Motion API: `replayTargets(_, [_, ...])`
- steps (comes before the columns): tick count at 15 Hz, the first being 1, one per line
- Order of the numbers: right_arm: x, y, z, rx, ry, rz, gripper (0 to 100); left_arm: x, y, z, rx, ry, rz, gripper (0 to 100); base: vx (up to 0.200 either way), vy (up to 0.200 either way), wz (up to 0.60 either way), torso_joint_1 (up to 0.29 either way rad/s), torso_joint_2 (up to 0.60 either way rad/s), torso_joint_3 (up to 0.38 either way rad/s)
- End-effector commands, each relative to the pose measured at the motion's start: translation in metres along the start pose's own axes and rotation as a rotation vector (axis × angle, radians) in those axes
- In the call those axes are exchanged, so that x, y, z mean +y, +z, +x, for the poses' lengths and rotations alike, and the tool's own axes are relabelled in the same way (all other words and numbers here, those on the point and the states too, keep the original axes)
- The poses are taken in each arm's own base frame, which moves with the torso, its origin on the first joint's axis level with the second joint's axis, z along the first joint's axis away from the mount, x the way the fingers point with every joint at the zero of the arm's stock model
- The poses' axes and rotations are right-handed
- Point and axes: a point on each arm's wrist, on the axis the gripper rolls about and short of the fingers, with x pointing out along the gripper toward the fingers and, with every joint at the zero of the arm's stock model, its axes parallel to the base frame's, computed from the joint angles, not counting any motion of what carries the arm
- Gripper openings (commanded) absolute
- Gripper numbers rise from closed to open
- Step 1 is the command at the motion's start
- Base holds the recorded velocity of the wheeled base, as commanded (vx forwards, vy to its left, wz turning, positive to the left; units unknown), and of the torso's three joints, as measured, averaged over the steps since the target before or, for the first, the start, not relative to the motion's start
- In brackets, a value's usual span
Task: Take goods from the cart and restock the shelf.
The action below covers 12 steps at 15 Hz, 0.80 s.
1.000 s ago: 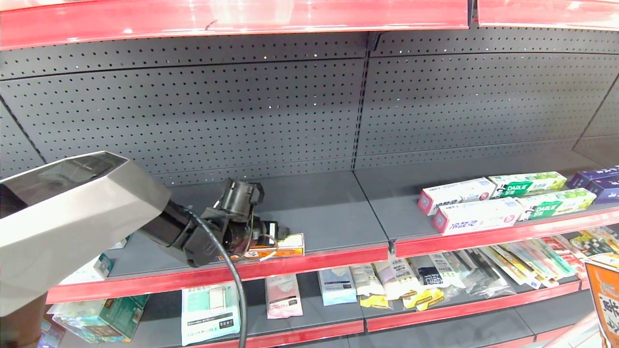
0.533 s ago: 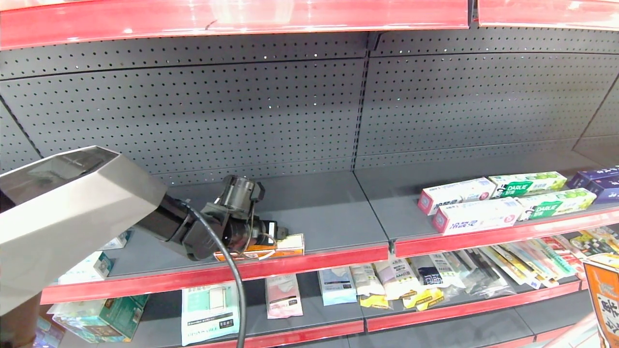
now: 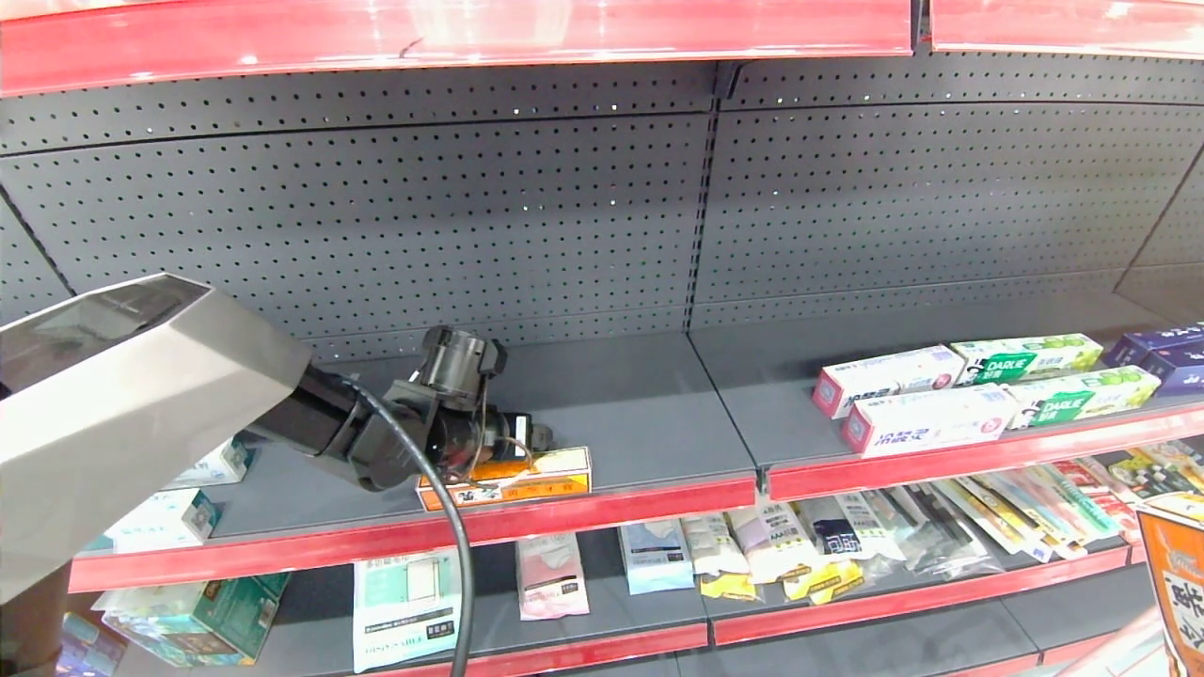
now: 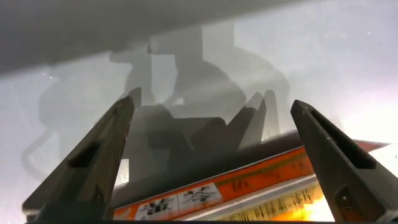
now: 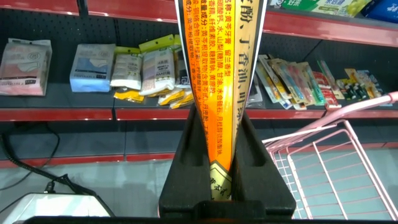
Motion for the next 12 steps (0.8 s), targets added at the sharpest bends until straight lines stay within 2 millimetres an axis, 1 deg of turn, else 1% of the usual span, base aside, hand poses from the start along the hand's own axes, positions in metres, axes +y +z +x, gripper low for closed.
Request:
replayTargets(1, [0.0, 0.0, 0.0, -0.002, -0.001, 0.0, 0, -0.001, 0.002, -0.003, -0.011, -0.004, -0.001, 100, 0.0, 0.0, 0.0, 0.0, 0.0, 0.0])
replayTargets(4, [0.0, 0.0, 0.0, -0.001, 0.001, -0.002, 0, -0.001, 0.006, -0.022, -0.028, -0.038, 0.0, 100, 0.0, 0.0, 0.0, 0.0, 0.0, 0.0])
replayTargets(6, [0.0, 0.0, 0.0, -0.002, -0.001, -0.001, 0, 0.006, 0.004, -0.043, -0.043, -0.043, -0.004, 100, 0.0, 0.0, 0.0, 0.0, 0.0, 0.0])
replayTargets(8, [0.0, 0.0, 0.0, -0.006, 0.002, -0.001, 0, 0.016, -0.004, -0.067, -0.074, -0.084, 0.021, 100, 0.0, 0.0, 0.0, 0.0, 0.0, 0.0])
replayTargets(10, [0.0, 0.001, 0.0, -0.005, -0.001, -0.001, 0, 0.03, -0.02, -0.093, -0.109, -0.096, 0.082, 100, 0.0, 0.0, 0.0, 0.0, 0.0, 0.0])
replayTargets(11, [-0.001, 0.004, 0.0, -0.009, 0.0, 0.001, 0, 0.036, -0.023, -0.101, -0.127, -0.089, 0.09, 100, 0.0, 0.0, 0.0, 0.0, 0.0, 0.0])
replayTargets(12, [-0.004, 0.017, 0.001, -0.009, 0.009, 0.007, 0, 0.048, -0.033, -0.121, -0.161, -0.072, 0.088, 100, 0.0, 0.0, 0.0, 0.0, 0.0, 0.0])
